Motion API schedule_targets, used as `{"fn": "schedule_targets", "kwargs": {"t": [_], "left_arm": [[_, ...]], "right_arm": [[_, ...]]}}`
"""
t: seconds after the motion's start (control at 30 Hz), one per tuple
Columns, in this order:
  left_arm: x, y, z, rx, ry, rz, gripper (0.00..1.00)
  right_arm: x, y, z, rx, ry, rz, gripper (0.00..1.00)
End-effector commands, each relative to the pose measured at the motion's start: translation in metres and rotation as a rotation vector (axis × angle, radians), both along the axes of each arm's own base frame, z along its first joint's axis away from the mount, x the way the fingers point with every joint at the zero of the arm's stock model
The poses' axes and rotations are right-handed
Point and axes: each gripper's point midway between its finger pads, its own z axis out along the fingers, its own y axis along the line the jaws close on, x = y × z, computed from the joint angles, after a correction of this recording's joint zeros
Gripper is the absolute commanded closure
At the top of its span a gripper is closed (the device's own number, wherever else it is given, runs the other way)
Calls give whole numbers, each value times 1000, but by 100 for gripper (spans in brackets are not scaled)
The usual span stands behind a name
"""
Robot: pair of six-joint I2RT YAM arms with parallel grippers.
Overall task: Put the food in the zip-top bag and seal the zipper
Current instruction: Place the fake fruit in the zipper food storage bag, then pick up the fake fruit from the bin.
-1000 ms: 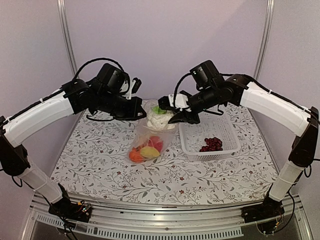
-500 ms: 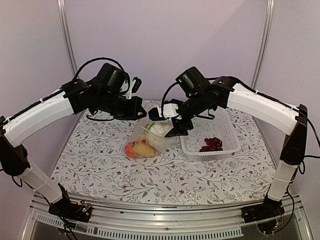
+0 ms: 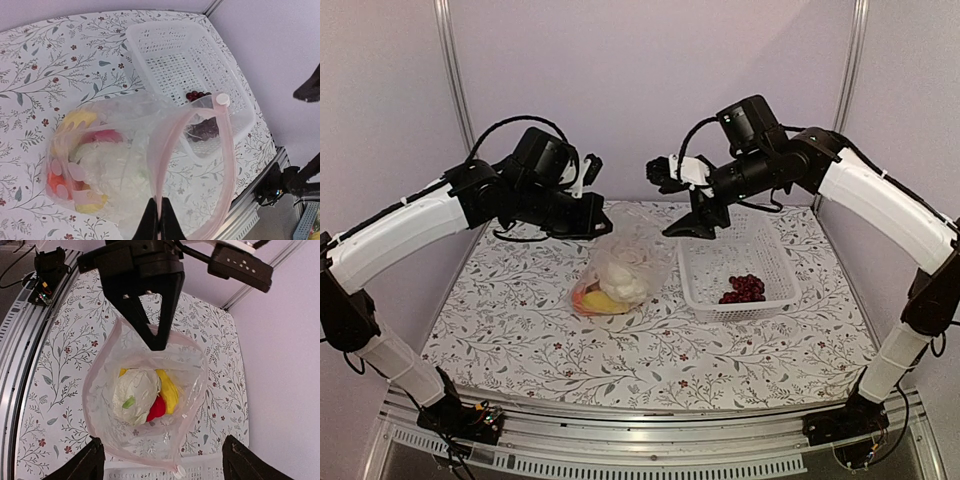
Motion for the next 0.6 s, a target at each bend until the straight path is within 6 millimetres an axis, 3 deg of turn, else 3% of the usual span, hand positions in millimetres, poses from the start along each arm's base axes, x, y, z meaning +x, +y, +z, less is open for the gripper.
{"fn": "schedule_targets", "kwargs": {"t": [0.0, 0.33, 0.57], "left_arm": [[5, 3, 7, -14, -36, 7, 100], [9, 7, 4, 7, -51, 26, 100], [11, 9, -2, 18, -51, 41, 100]], "right_arm": [[18, -44, 0, 24, 107, -102, 22], [61, -132, -76, -44, 334, -395, 34], [80, -186, -139, -163, 446, -595, 41]]}}
